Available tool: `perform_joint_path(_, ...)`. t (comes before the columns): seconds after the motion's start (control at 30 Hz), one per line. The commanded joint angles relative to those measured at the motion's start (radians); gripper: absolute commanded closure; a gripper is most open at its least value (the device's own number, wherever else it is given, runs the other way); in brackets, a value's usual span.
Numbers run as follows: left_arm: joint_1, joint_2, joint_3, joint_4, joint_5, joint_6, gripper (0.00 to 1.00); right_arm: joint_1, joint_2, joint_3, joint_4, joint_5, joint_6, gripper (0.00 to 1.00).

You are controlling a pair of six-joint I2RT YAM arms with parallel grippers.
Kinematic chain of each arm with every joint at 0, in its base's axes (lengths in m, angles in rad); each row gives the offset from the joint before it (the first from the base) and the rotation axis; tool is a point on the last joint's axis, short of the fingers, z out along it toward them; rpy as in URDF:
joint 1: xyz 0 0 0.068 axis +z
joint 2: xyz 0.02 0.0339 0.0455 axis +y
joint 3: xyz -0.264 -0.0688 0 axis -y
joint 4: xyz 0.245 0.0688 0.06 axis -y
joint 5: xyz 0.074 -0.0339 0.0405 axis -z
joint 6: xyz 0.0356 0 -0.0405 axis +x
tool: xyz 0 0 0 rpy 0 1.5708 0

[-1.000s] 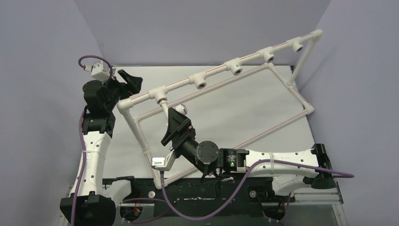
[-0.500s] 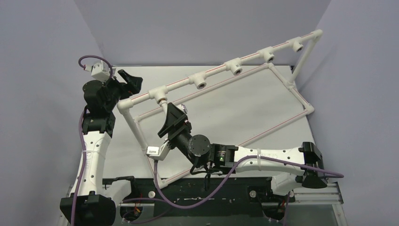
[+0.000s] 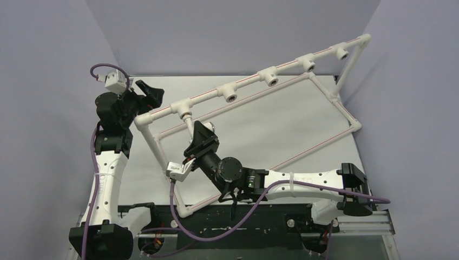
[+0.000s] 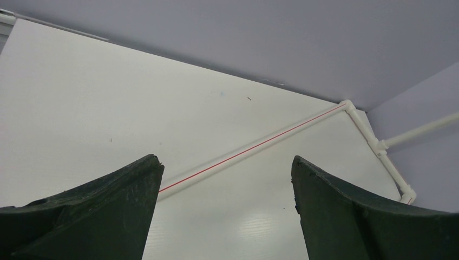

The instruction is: Install the water faucets

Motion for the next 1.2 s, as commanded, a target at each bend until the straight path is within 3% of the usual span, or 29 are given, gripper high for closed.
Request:
perform_joint_path(0.0,0.0,-0.002,0.02,0.051,0.014,0.001,0.13,0.018,0.011,0.006,0.235,0.034,0.218,1.0)
perform_joint_path(0.37,0.0,-0.006,0.02,0.05,0.013,0.002,0.14,0.018,0.022,0.007,0.348,0.017,0.841,1.0)
perform_joint_path(0.67,-0.002,-0.006,0.02,0.05,0.013,0.001,0.13,0.007,0.023,-0.088,0.609,0.141,1.235,1.0)
perform_joint_path(0.8,-0.002,-0.006,0.021,0.051,0.014,0.001,0.13,-0.02,0.013,-0.128,0.622,0.142,1.524,1.0)
perform_joint_path(1.17,-0.002,-0.003,0.019,0.052,0.014,0.002,0.13,-0.048,-0.005,-0.192,0.691,0.165,2.106,1.0)
